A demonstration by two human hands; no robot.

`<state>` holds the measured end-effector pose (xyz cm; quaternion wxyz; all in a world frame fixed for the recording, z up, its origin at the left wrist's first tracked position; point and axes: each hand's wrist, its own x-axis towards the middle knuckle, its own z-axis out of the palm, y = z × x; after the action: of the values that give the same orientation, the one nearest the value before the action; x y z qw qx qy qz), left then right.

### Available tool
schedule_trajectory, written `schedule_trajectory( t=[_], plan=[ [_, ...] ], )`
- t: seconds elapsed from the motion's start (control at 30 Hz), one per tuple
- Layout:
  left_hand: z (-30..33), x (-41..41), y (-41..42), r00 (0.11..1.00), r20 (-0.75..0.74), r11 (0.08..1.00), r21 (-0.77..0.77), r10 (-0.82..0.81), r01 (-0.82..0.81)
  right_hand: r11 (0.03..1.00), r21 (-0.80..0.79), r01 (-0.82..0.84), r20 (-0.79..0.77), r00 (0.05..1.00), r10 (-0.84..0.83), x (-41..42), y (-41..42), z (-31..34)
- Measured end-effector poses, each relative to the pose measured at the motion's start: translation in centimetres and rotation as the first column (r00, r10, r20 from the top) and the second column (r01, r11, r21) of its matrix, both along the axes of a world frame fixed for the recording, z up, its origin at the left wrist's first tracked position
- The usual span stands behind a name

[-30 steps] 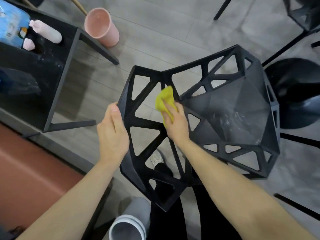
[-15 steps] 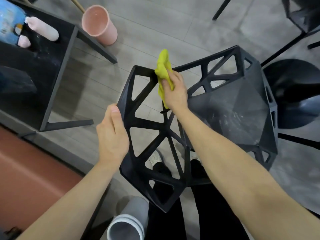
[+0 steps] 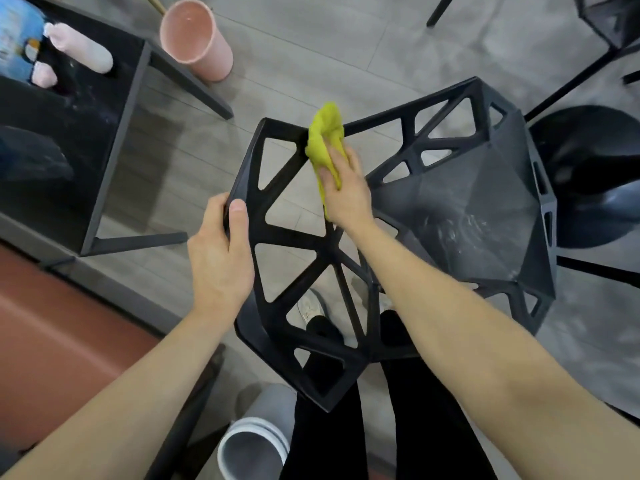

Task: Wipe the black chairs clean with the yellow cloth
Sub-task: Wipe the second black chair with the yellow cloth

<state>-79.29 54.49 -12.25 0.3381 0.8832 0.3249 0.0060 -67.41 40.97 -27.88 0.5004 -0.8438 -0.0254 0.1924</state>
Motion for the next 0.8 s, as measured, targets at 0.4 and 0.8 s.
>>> schedule_trajectory(
  t=[0.4, 0.8],
  plan=[
    [-0.3, 0.0, 0.3, 1.0, 0.025, 1.0, -0.005, -0.003, 0.003, 0.998, -0.06, -0.034, -0.256, 0.966, 0.018, -13.4, -2.6, 1.5],
    [-0.4, 0.2, 0.1, 0.999, 0.021, 0.998, 0.059, 0.037, -0.038, 0.984, 0.138, -0.115, -0.152, 0.979, 0.136, -18.4, -3.4, 8.7]
  ],
)
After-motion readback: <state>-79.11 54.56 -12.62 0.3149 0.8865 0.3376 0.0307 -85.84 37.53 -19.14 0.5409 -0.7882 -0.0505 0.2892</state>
